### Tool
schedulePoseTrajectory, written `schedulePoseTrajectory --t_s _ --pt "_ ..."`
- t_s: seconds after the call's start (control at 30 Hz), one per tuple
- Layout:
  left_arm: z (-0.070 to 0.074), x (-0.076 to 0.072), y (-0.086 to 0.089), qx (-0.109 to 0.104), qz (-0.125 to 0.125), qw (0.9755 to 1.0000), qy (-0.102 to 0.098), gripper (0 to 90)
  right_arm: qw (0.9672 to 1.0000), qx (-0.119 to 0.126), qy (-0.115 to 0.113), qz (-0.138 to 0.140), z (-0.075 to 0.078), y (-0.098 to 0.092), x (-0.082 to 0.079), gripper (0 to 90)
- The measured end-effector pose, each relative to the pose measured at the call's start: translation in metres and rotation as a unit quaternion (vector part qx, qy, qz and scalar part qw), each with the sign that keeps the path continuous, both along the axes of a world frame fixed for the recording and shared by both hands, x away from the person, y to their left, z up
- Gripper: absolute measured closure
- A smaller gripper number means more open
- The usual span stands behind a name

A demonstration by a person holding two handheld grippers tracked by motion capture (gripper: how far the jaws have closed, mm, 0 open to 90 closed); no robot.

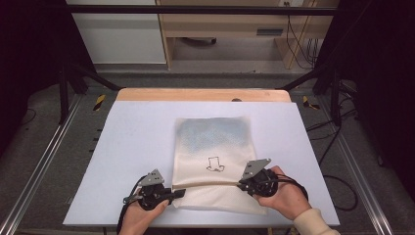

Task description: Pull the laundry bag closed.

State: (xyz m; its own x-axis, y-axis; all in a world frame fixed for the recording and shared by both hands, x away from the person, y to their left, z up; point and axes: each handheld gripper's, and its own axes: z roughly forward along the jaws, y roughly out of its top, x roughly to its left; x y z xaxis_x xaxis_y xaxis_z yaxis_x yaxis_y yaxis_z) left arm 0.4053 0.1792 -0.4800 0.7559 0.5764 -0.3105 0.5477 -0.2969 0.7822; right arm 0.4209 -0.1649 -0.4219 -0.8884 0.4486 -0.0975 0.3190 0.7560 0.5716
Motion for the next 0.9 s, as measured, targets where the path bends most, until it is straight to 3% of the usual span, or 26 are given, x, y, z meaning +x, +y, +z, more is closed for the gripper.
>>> schedulePoseTrajectory --t_s 0.9 --pt "0.000 0.001 0.001 0.002 0.001 1.0000 -0.001 84.9 0.9999 0.000 0.005 -0.011 -0.003 -0.013 -0.002 82.2"
